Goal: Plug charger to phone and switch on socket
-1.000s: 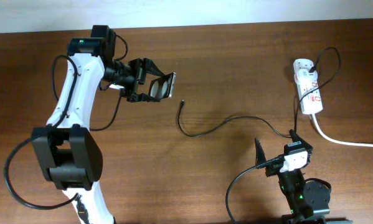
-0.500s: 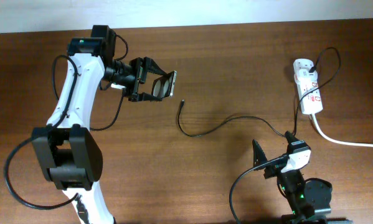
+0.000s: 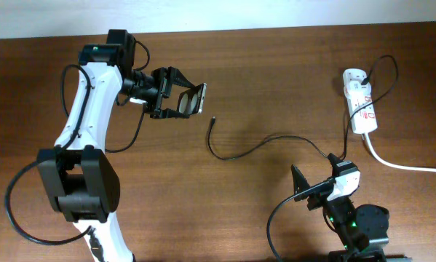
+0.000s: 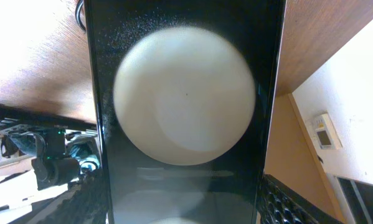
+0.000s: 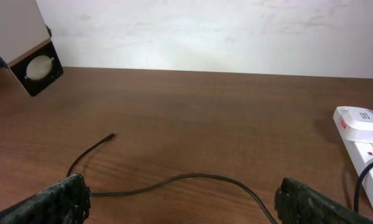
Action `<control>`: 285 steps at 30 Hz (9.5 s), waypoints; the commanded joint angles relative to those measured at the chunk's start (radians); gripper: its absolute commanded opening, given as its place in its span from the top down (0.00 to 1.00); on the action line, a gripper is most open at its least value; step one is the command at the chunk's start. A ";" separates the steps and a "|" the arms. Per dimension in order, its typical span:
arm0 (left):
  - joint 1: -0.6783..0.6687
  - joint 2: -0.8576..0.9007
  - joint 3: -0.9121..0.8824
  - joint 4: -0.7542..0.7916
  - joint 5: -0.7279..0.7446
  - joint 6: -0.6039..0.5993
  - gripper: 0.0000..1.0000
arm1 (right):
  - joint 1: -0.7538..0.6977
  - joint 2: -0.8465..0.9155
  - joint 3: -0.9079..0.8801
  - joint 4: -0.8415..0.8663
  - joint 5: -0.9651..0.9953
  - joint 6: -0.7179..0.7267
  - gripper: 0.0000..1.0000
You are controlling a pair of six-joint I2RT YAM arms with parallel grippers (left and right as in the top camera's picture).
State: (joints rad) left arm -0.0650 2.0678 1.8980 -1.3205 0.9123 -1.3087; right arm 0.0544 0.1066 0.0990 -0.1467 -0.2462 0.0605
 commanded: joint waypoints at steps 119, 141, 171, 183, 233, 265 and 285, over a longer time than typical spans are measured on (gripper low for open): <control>-0.222 -0.056 0.025 0.029 -0.473 -0.008 1.00 | -0.005 1.146 0.759 -0.304 -0.529 0.393 0.12; -0.307 -0.054 0.025 0.041 -0.516 -0.032 1.00 | 0.372 1.243 0.759 0.032 -0.182 0.682 0.22; -0.361 -0.054 0.025 0.047 -0.517 -0.060 1.00 | 0.458 1.374 0.759 0.174 -0.031 0.798 0.67; -0.361 -0.054 0.025 0.047 -0.517 -0.060 1.00 | 0.458 1.385 0.759 0.227 -0.068 0.813 0.96; -0.299 -0.054 0.025 0.576 0.158 0.824 0.20 | -0.189 0.952 0.759 0.083 -0.280 1.228 0.96; -0.299 -0.054 0.025 0.963 0.094 0.301 0.48 | 0.314 1.242 0.759 0.581 0.101 1.332 0.96; -0.301 -0.054 0.025 1.304 0.218 0.169 0.79 | 0.320 1.242 0.759 0.615 0.067 1.530 0.96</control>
State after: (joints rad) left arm -0.3496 2.0403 1.8977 -0.0475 1.0737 -1.1378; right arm 0.3290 1.3338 0.8680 0.4984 -0.0536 1.5955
